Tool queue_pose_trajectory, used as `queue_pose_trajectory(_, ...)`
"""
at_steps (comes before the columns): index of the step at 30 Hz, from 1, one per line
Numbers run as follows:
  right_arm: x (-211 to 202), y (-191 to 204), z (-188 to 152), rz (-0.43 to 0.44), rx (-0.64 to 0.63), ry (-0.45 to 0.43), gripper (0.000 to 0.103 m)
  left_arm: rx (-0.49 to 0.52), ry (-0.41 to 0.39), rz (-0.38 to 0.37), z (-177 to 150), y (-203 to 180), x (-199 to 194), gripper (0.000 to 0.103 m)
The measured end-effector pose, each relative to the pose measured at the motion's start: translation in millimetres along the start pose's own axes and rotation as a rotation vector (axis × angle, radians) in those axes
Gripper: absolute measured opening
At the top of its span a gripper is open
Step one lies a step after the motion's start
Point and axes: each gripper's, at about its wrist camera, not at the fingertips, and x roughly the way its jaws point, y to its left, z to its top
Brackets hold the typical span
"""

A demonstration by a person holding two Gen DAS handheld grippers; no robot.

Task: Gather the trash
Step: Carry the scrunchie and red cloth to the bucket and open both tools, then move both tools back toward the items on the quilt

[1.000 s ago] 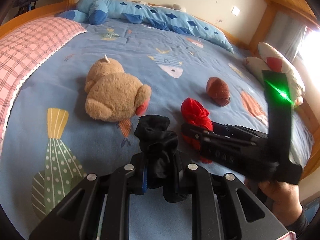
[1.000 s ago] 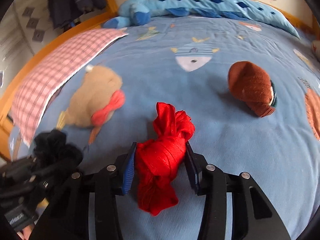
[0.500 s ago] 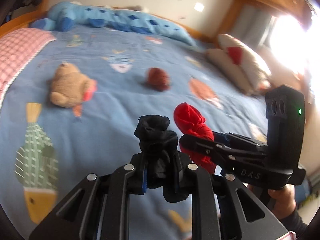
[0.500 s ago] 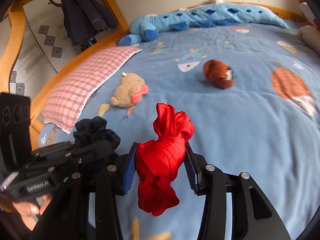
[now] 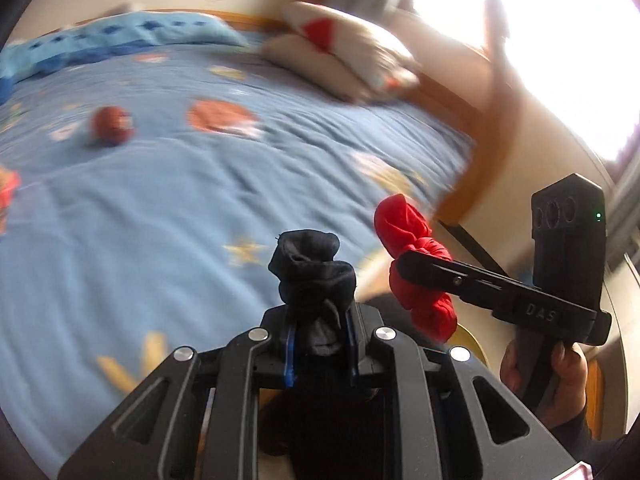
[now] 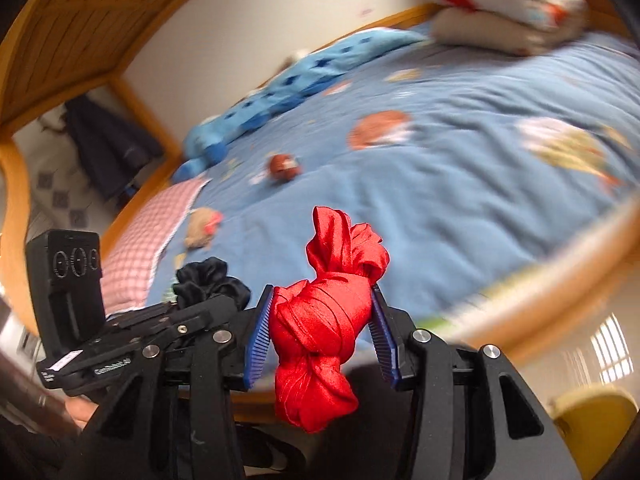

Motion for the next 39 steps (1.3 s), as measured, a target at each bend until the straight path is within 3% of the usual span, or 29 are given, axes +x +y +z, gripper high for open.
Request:
queue_pose_trajectory(5, -56, -48, -39, -0.131, 0.09, -0.024, 0.045, 0.121, 0.072, -0.092, -13, -70, 31, 0.019)
queue_pose_trajectory(11, -101, -94, -87, -0.212, 0.195, -0.032, 0.045, 0.228, 0.191, -0.172, -41, -137, 69, 0.019)
queue_pose_trajectory(19, -139, -150, -147, -0.304, 0.353, -0.013, 0.046, 0.332, 0.381, -0.225, -83, -190, 126, 0.021)
queue_pose_trajectory(22, -144, -163, -163, -0.305, 0.404, -0.002, 0.046, 0.365, 0.439, -0.226, -93, -200, 144, 0.03)
queue_pose_trajectory(24, -147, -171, -171, -0.308, 0.434, 0.002, 0.046, 0.365, 0.462, -0.199, -97, -204, 154, 0.056)
queue_pose_trajectory(25, -148, -173, -173, -0.313, 0.441, 0.005, 0.046, 0.364, 0.467, -0.19, -98, -205, 157, 0.069)
queue_pose_trajectory(31, -150, -185, -182, -0.374, 0.44, 0.035, 0.048, 0.395, 0.435, -0.176, -94, -206, 162, 0.077)
queue_pose_trajectory(35, -143, -186, -186, -0.48, 0.38, 0.089, 0.055, 0.412, 0.399, -0.156, -91, -209, 156, 0.08)
queue_pose_trajectory(37, -142, -190, -189, -0.459, 0.407, 0.091, 0.073, 0.422, 0.389, -0.155, -90, -210, 153, 0.082)
queue_pose_trajectory(39, -142, -193, -191, -0.442, 0.429, 0.079, 0.077, 0.434, 0.381, -0.148, -90, -212, 151, 0.083)
